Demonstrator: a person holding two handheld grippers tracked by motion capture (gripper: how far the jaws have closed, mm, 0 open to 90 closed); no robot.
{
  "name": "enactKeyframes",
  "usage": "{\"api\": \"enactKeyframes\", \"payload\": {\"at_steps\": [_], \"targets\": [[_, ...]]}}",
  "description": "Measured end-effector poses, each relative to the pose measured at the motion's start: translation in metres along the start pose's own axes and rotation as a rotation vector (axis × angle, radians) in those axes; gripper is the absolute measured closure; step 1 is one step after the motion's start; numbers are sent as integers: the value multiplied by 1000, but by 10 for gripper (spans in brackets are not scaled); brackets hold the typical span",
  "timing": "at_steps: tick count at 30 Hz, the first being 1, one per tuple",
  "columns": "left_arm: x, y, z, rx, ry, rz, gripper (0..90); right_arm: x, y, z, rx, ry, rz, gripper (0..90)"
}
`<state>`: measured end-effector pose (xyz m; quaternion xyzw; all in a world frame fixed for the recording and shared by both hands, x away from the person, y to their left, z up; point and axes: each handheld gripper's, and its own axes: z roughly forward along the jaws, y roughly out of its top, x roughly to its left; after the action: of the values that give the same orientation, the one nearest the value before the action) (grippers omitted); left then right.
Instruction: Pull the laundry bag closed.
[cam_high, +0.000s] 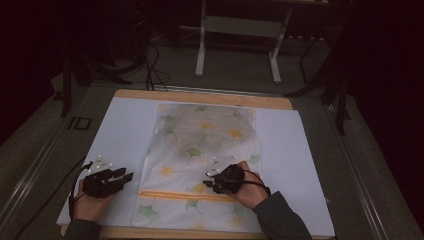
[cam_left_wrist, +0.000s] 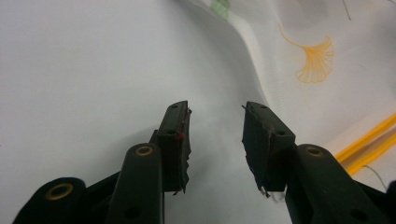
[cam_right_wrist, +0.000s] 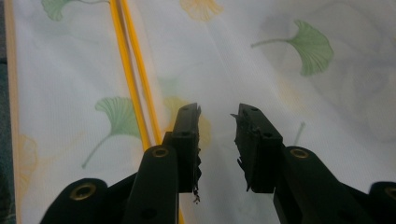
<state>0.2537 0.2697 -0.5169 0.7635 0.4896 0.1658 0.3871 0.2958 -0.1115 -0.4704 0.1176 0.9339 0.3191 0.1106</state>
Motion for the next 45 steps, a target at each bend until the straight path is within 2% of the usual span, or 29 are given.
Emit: {"api": "enactKeyframes", "payload": {"at_steps": [6,11,18,26,36,43,45], "targets": [[-1,1,0,4,-11,11,612,6,12,6,-12,15,-16,696],[-1,1,-1,2,-15,14,613,14,27,15,-37,30,-47,734],[0,0,-2,-2,-14,9,613,27,48,32,-54,52,-77,764],[2,0,-5,-9,-6,3,614,40,64,52,-54,75,-99,780],[4,-1,-7,-15,0,-2,617,54,82,77,-67,104,-98,806],[5,-2,-9,-18,7,-4,618,63,93,92,-76,114,-114,815],[5,-2,-10,-19,8,-6,618,64,96,97,-80,110,-105,822]]}}
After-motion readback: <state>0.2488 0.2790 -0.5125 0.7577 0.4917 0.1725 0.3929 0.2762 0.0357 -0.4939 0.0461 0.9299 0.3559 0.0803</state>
